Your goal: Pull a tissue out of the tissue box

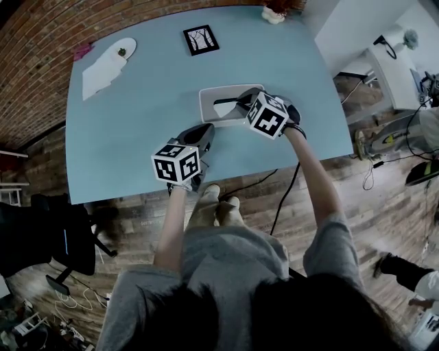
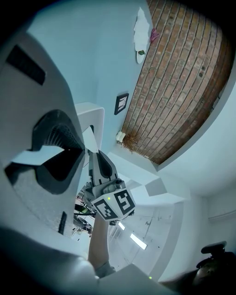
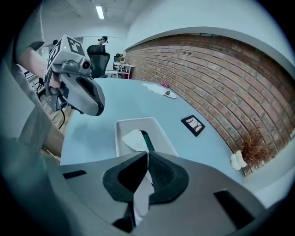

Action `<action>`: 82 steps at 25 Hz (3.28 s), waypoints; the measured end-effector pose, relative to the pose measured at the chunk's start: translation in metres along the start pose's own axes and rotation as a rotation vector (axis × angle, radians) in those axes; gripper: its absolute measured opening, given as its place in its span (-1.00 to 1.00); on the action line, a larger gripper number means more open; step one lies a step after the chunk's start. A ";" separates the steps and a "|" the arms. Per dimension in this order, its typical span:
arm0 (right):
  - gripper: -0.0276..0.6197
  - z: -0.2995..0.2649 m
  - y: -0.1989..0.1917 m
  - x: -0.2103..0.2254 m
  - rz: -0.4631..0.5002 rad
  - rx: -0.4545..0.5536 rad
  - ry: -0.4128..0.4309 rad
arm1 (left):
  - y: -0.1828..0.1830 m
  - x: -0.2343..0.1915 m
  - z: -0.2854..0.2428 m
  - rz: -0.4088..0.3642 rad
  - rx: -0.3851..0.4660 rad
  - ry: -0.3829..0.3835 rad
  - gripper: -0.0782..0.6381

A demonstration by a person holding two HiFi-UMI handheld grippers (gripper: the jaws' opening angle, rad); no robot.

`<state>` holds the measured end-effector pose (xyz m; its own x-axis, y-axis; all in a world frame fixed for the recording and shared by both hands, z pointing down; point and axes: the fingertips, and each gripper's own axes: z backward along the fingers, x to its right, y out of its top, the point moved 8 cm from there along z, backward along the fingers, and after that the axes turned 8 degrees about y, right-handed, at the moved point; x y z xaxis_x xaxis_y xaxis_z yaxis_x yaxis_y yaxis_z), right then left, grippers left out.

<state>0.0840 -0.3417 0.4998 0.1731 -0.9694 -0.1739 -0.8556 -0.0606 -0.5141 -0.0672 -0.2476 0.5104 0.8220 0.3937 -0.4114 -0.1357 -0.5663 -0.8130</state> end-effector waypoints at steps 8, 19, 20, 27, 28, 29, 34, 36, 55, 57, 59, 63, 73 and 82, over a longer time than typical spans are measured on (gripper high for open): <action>-0.90 0.009 0.004 0.001 -0.007 0.012 -0.018 | 0.006 0.001 0.001 -0.012 0.009 -0.014 -0.77; -0.90 0.031 0.014 0.000 -0.028 0.049 -0.058 | 0.016 0.003 0.006 -0.036 0.022 -0.040 -0.77; -0.90 0.033 0.015 0.000 -0.028 0.051 -0.062 | 0.017 0.003 0.006 -0.038 0.023 -0.043 -0.77; -0.90 0.047 0.014 -0.004 -0.029 0.054 -0.086 | 0.024 0.011 0.006 -0.062 0.037 -0.070 -0.77; -0.90 0.050 0.015 -0.004 -0.030 0.056 -0.091 | 0.026 0.012 0.006 -0.066 0.040 -0.075 -0.77; -0.90 0.052 0.015 -0.004 -0.030 0.058 -0.096 | 0.027 0.013 0.006 -0.069 0.042 -0.078 -0.77; -0.90 0.060 0.014 -0.008 -0.031 0.059 -0.112 | 0.031 0.018 0.007 -0.083 0.049 -0.095 -0.77; -0.90 0.063 0.014 -0.010 -0.033 0.061 -0.120 | 0.033 0.020 0.008 -0.088 0.054 -0.102 -0.77; -0.90 0.100 0.004 -0.014 -0.074 0.103 -0.194 | 0.043 0.032 0.007 -0.139 0.075 -0.154 -0.77; -0.90 0.103 0.002 -0.016 -0.077 0.108 -0.200 | 0.044 0.034 0.007 -0.145 0.075 -0.158 -0.77; -0.90 0.107 0.001 -0.018 -0.082 0.116 -0.207 | 0.044 0.037 0.007 -0.151 0.077 -0.166 -0.77; -0.90 0.117 -0.002 -0.023 -0.099 0.149 -0.232 | 0.046 0.042 0.009 -0.166 0.084 -0.181 -0.77; -0.90 0.134 -0.007 -0.036 -0.144 0.213 -0.280 | 0.044 0.045 0.013 -0.184 0.082 -0.202 -0.77; -0.91 0.143 -0.007 -0.060 -0.229 0.354 -0.309 | 0.050 0.048 0.026 -0.246 0.115 -0.197 -0.77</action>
<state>0.1494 -0.2494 0.3932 0.5182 -0.8221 -0.2356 -0.5708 -0.1273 -0.8112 -0.0491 -0.2384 0.4390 0.7171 0.6470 -0.2592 -0.0170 -0.3555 -0.9345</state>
